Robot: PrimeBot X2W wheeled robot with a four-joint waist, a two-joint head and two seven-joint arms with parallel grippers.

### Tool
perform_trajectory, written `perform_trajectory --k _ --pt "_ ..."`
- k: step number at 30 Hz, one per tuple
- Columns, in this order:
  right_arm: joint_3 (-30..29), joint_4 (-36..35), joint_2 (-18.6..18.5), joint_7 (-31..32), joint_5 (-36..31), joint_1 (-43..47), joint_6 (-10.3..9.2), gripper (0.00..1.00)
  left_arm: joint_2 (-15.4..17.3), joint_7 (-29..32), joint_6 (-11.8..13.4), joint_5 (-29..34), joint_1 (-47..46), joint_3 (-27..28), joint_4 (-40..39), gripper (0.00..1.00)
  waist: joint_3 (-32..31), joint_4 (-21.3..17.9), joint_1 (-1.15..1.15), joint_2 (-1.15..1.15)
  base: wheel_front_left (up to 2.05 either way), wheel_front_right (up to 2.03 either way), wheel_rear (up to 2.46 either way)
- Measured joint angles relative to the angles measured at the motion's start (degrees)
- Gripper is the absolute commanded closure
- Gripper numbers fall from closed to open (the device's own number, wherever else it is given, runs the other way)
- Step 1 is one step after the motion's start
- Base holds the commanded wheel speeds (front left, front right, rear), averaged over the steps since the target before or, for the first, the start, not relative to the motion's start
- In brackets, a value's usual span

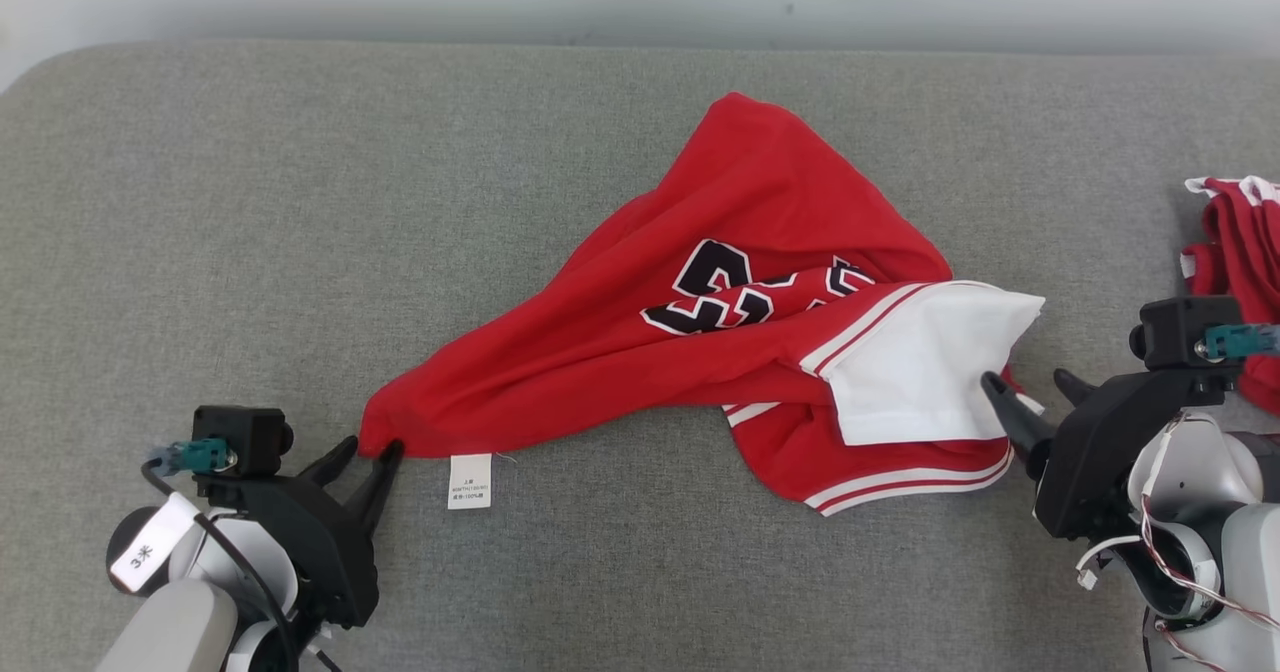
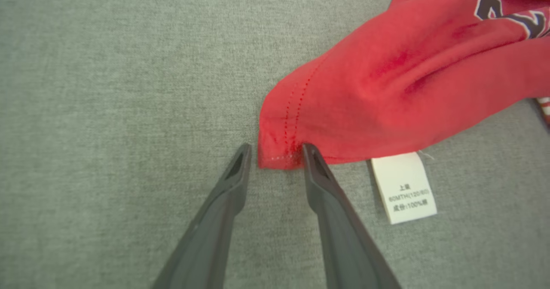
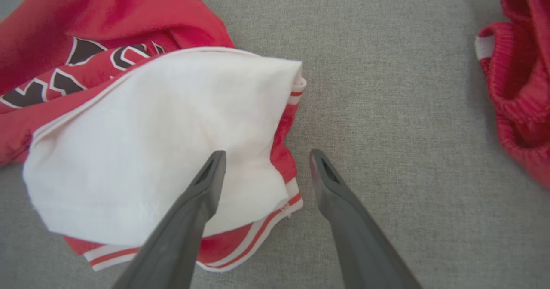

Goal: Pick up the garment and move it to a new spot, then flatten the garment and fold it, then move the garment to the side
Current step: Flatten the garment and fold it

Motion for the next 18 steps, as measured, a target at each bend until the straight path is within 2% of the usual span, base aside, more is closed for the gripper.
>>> perform_trajectory --k 7,14,17,18 --pt "0.7 -0.4 0.0 2.9 2.7 2.3 0.0 0.0 0.1 0.0 0.0 -0.1 0.4 -0.4 0.0 0.36 -0.4 -0.3 0.0 0.0 0.0 0.0 0.0" --pt "0.9 0.3 0.0 2.1 2.7 1.6 0.0 0.0 0.2 0.1 0.0 -0.1 0.3 -0.9 0.1 0.4 -0.2 -0.4 0.0 0.0 0.0 0.0 0.0" --pt "0.9 0.6 0.0 2.0 2.7 1.3 0.0 0.27 0.2 0.1 -0.1 -0.2 0.1 -1.2 0.3 0.46 -0.3 -0.4 0.0 0.0 0.0 0.0 0.0" --pt "0.9 0.7 0.0 2.0 2.7 1.3 0.0 0.42 0.2 0.1 -0.1 -0.2 0.1 -1.3 0.3 0.48 -0.4 -0.3 0.0 0.0 0.0 0.0 0.0"
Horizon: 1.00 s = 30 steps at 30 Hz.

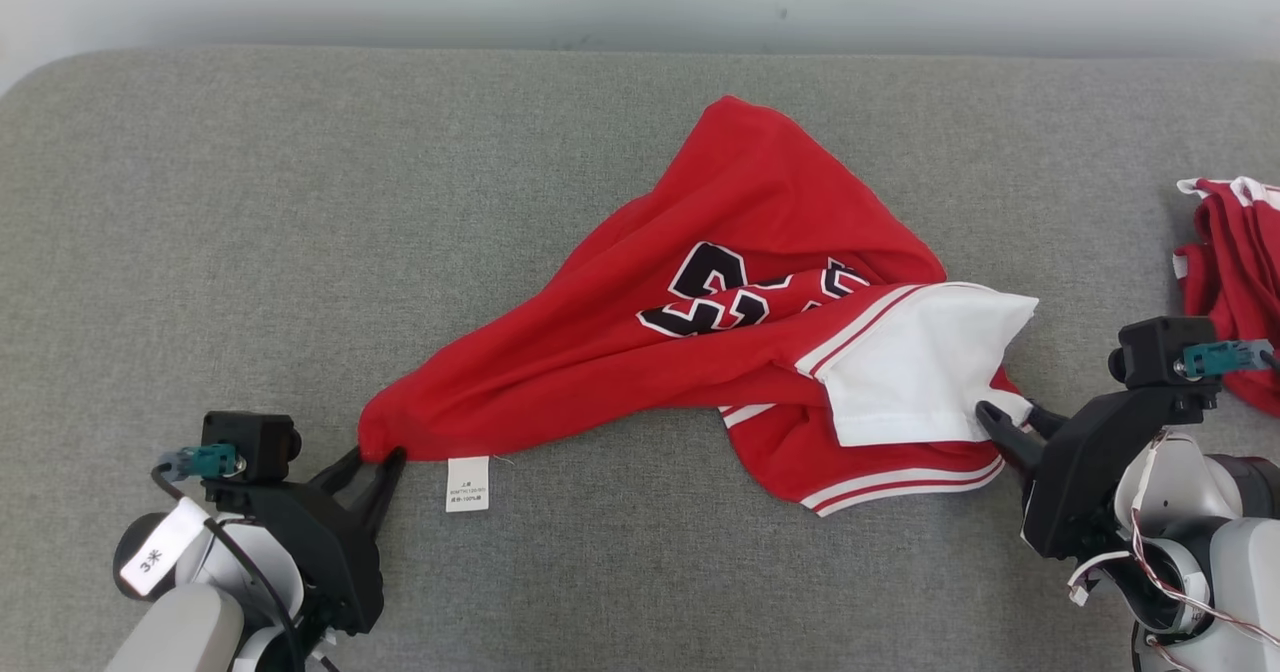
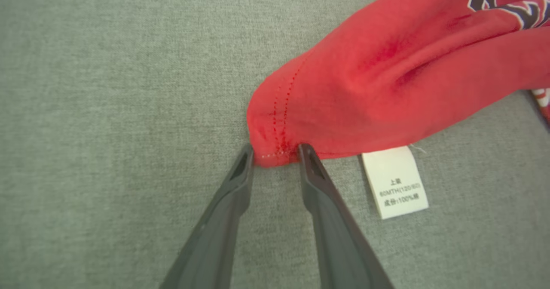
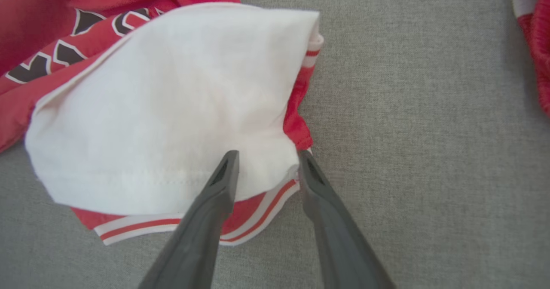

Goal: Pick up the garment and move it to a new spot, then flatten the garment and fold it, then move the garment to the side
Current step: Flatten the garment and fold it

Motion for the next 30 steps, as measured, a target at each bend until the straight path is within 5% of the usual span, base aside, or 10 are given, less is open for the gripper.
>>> perform_trajectory --k 3,11,14,15,16,30 --pt "0.0 0.2 0.0 0.0 0.0 0.0 0.0 0.51 0.0 0.1 0.0 -0.3 0.0 -0.2 0.1 0.55 -0.2 0.0 0.0 0.0 0.0 0.0 0.0" --pt "-0.3 0.5 0.0 0.0 0.1 0.2 0.0 0.52 0.0 0.3 -0.4 -0.5 -0.1 -0.7 0.3 0.58 -0.2 0.1 0.0 0.0 0.0 0.0 0.0" --pt "-0.3 0.5 0.0 0.0 0.1 0.1 0.0 0.71 0.0 0.3 -0.5 -1.3 -0.3 -0.8 0.4 0.68 -0.1 0.0 0.0 0.0 0.0 0.0 0.0" --pt "-0.3 0.5 0.0 0.0 0.1 0.1 0.0 0.98 0.0 0.2 -0.5 -1.4 -0.3 -0.8 0.4 0.95 0.0 0.0 0.0 0.0 0.0 0.0 0.0" --pt "-0.3 0.5 0.0 0.0 0.1 0.1 0.0 1.0 0.0 0.2 -0.5 -1.4 -0.3 -0.8 0.4 1.0 0.0 0.0 0.0 0.0 0.0 0.0 0.0" --pt "-2.2 -1.1 0.0 -8.3 2.3 -2.3 0.0 1.0 -0.9 -5.8 0.7 -3.4 -0.6 2.7 -5.0 1.0 -1.0 0.2 0.0 0.0 0.0 0.0 0.0"
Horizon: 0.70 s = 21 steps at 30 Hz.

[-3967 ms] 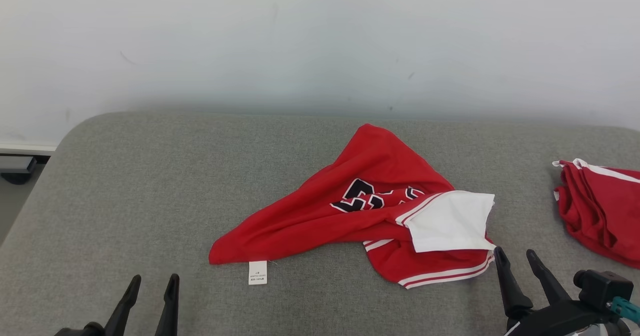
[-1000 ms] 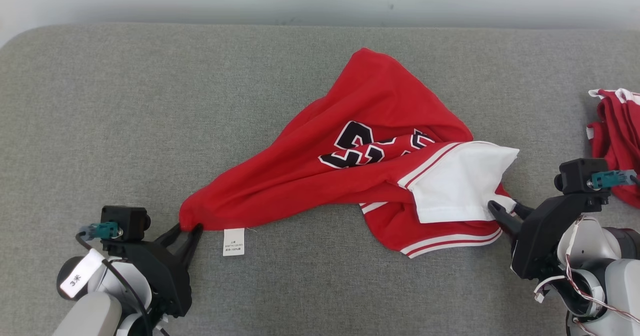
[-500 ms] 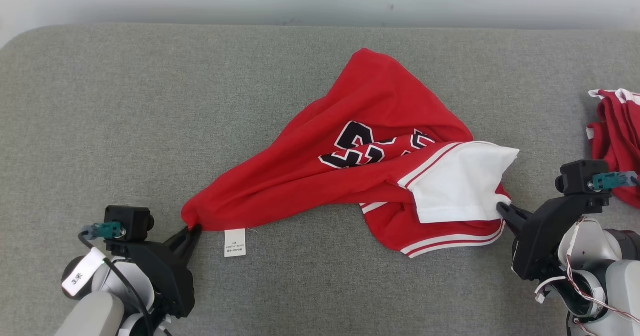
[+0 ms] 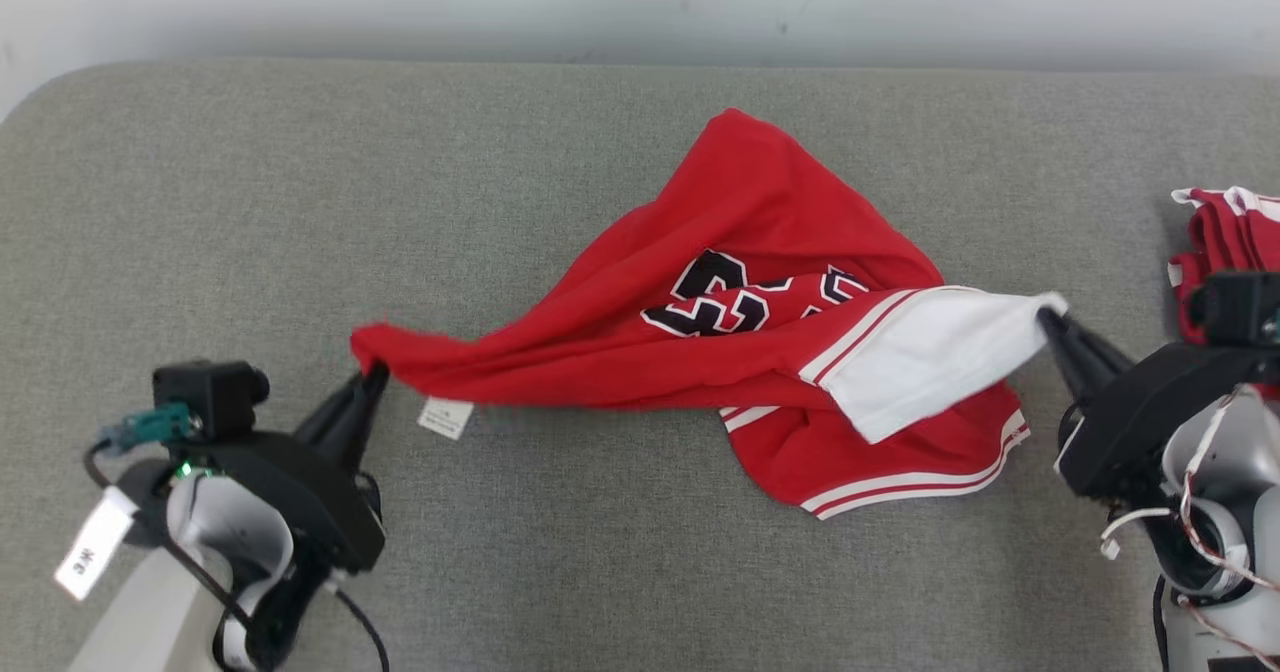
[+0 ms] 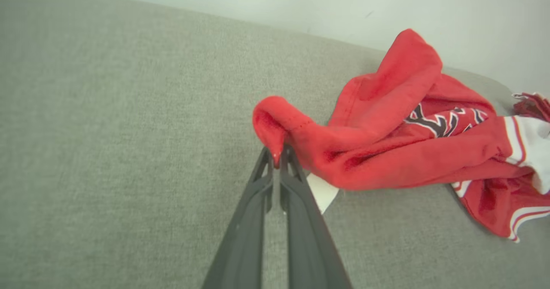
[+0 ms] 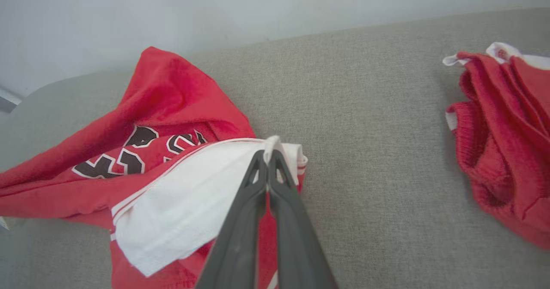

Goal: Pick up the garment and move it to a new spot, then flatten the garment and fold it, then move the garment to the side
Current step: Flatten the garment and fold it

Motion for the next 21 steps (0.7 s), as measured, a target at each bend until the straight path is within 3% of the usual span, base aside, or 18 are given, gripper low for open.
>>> perform_trajectory --k 8,21 --pt "-0.8 -0.2 0.0 -6.8 2.9 -4.9 0.0 1.0 -1.8 -2.5 3.0 -1.1 -3.4 2.7 -5.2 1.0 -2.0 -0.4 0.0 0.0 0.0 0.0 0.0" --pt "1.5 -5.2 0.0 -5.8 2.8 -12.7 0.0 1.0 -3.3 -0.6 5.5 -2.2 -12.5 4.7 -9.6 1.0 -5.1 -1.5 0.0 0.0 0.0 0.0 0.0"
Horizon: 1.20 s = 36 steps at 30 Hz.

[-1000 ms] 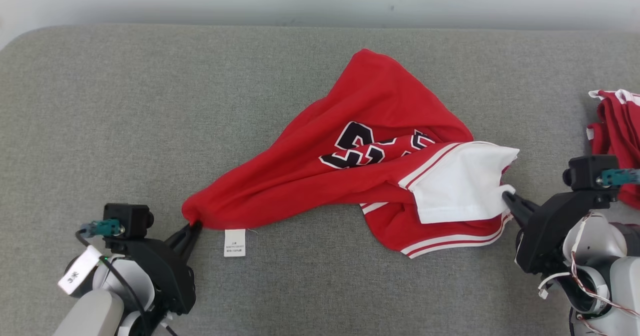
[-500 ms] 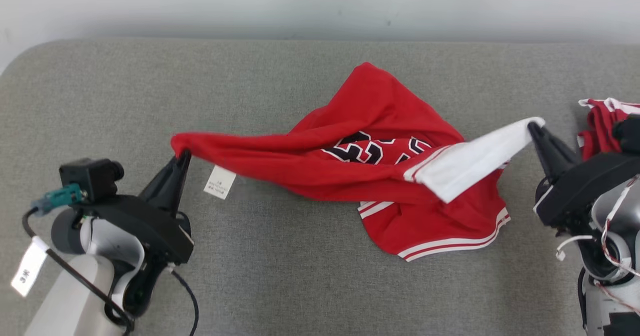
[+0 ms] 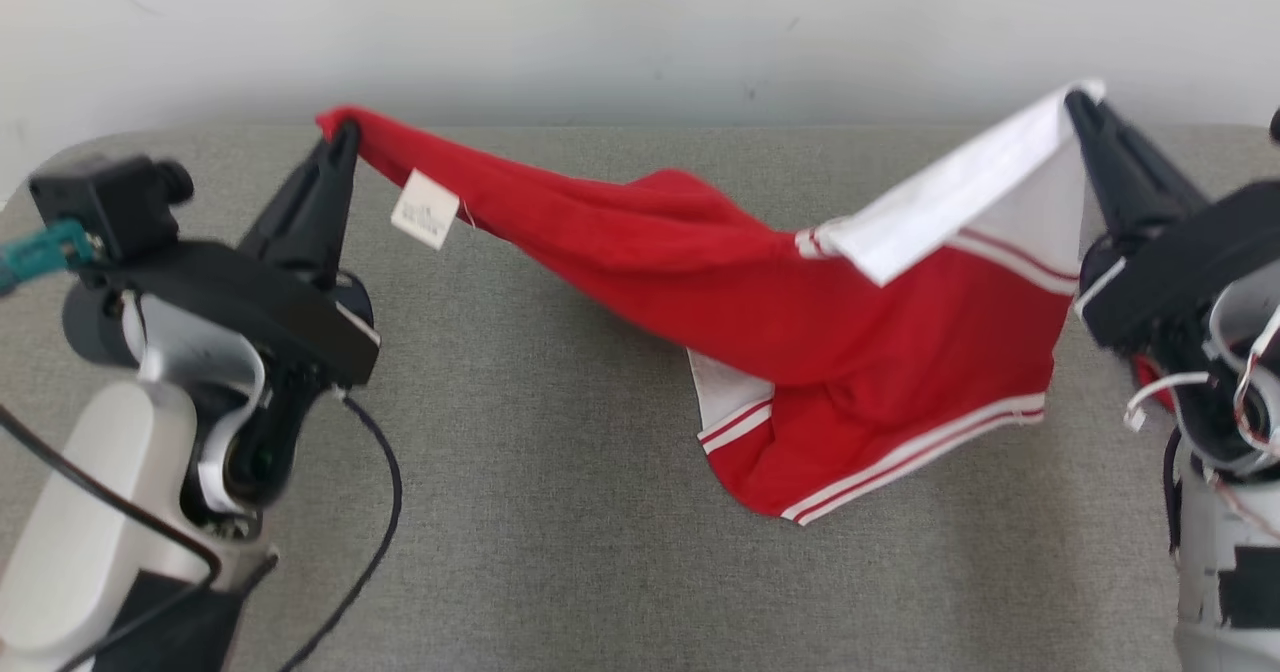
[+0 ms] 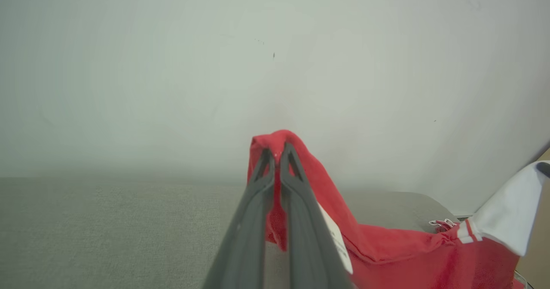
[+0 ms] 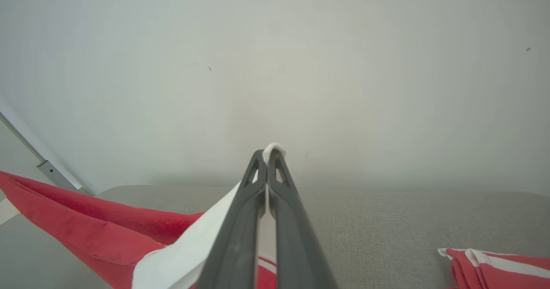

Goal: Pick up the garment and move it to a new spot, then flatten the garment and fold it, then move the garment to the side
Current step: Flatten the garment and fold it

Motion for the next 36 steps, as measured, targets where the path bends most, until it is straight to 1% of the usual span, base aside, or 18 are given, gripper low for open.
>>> perform_trajectory --k 2,4,8,11,19,23,25,29,32,36 --pt "0.2 -0.6 0.0 0.4 -0.8 -2.6 0.0 1.0 -0.3 0.4 0.4 0.0 -2.2 0.3 0.1 1.0 0.2 -0.1 0.0 0.0 0.0 0.0 0.0" --pt "1.1 -0.5 -1.0 0.4 -1.5 -5.7 0.0 1.0 -0.5 0.5 0.8 0.0 -4.5 0.6 0.6 1.0 0.8 -0.3 0.0 0.0 0.0 0.0 0.0" --pt "2.2 2.1 -3.7 -0.1 -0.8 -11.5 0.0 1.0 -1.2 1.1 1.7 0.6 -9.7 0.9 2.9 1.0 2.3 -0.5 0.0 0.0 0.0 0.0 0.0" --pt "3.9 4.3 -4.7 -1.2 0.0 -15.3 -0.01 1.0 -1.5 1.9 1.5 0.7 -14.2 0.7 4.5 1.0 3.6 -0.8 0.01 0.0 0.0 0.0 0.0" --pt "7.9 10.4 -8.3 -6.6 0.6 -26.9 -0.01 1.0 -1.8 2.0 0.7 2.0 -24.6 0.6 8.9 1.0 7.8 -1.9 0.01 0.0 0.0 0.0 0.0" --pt "11.5 13.4 -10.0 -10.2 0.9 -32.1 -0.01 1.0 -1.7 1.7 0.7 3.0 -28.4 0.3 10.2 1.0 10.1 -2.5 0.01 0.01 0.0 0.0 0.0" --pt "12.8 15.8 -10.0 -11.8 1.7 -34.8 -0.01 1.0 -1.9 1.5 0.9 3.4 -30.2 0.3 10.5 1.0 11.4 -2.8 0.01 0.0 0.0 0.0 0.0" --pt "16.0 21.3 -9.8 -14.9 3.0 -38.9 0.0 1.0 -2.0 -0.5 1.5 3.3 -34.1 2.1 12.0 1.0 14.3 -3.4 0.02 0.01 0.0 0.0 0.0" --pt "15.3 25.5 -9.0 -19.5 3.3 -44.1 -0.01 1.0 -1.7 -3.3 1.4 3.8 -37.4 3.1 13.7 1.0 16.6 -3.9 0.02 0.01 0.0 0.0 0.0" --pt "12.0 30.8 -7.1 -27.6 3.2 -50.7 -0.03 1.0 -1.3 -8.6 0.9 6.0 -41.5 3.4 16.6 1.0 19.2 -4.7 0.02 0.01 0.0 0.0 0.0"
